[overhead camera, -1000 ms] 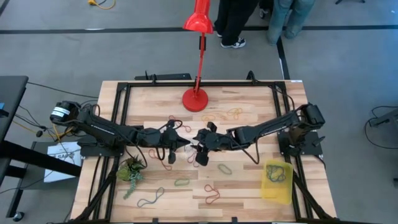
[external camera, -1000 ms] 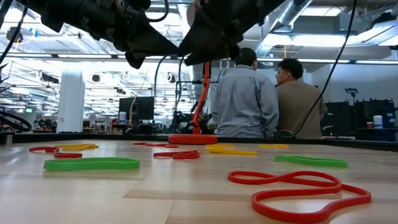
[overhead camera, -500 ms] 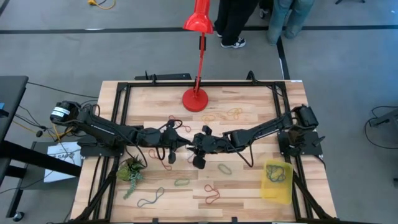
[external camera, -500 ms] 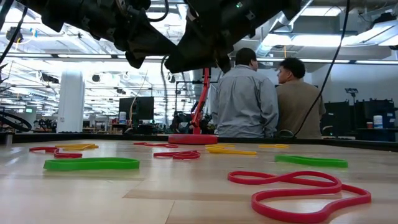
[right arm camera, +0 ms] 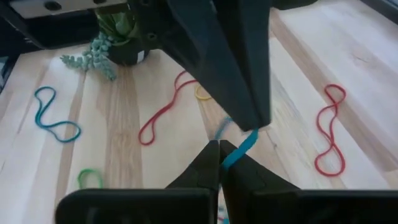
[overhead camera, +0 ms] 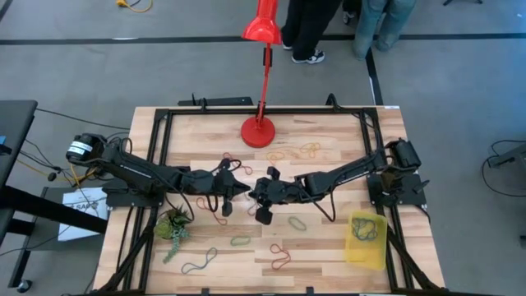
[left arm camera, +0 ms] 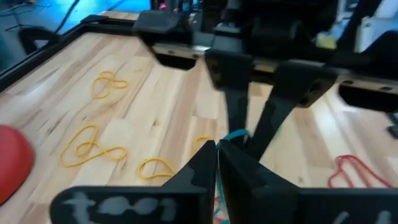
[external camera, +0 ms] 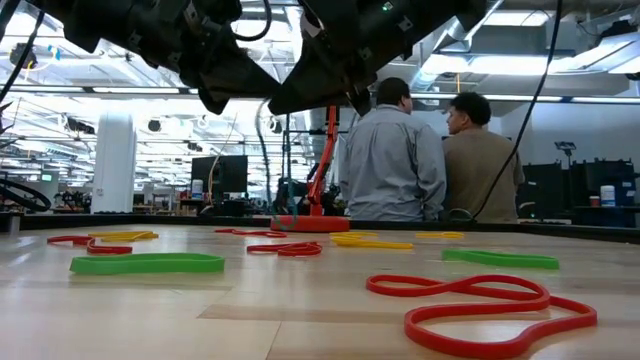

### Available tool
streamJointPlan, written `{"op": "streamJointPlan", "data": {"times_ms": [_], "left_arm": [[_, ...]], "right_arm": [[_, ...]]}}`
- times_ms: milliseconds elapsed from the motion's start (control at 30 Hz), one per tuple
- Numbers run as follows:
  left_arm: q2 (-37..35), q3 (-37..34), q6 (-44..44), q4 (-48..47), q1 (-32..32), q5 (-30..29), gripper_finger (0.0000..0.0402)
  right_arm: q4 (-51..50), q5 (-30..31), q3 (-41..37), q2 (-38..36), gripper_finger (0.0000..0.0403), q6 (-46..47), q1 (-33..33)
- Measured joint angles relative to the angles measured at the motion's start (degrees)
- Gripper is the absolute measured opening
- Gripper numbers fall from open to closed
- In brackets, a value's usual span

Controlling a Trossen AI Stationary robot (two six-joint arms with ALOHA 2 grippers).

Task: Pick and place rubber bands into bin
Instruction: Put the blue rubber band into the container

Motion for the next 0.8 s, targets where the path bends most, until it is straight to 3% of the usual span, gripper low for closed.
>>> {"op": "streamJointPlan", "data": {"times_ms": [500, 667, 800], "left_arm": [[0.0, 0.0, -2.0, -4.3, 0.1, -7.0, 0.0087], [0.0, 0.0, -2.1, -4.6, 0.1, -7.0, 0.0087], [0.0, 0.0, -3.2, -4.9, 0.1, -6.4, 0.0087]], "right_arm": [[-13.2, 3.3, 1.3, -3.2, 0.0001, 8.4, 1.9], [-27.9, 9.3, 5.8, -9.4, 0.0001, 9.4, 5.2], [-44.4, 10.4, 7.8, -14.6, 0.0, 21.0, 9.1]]}}
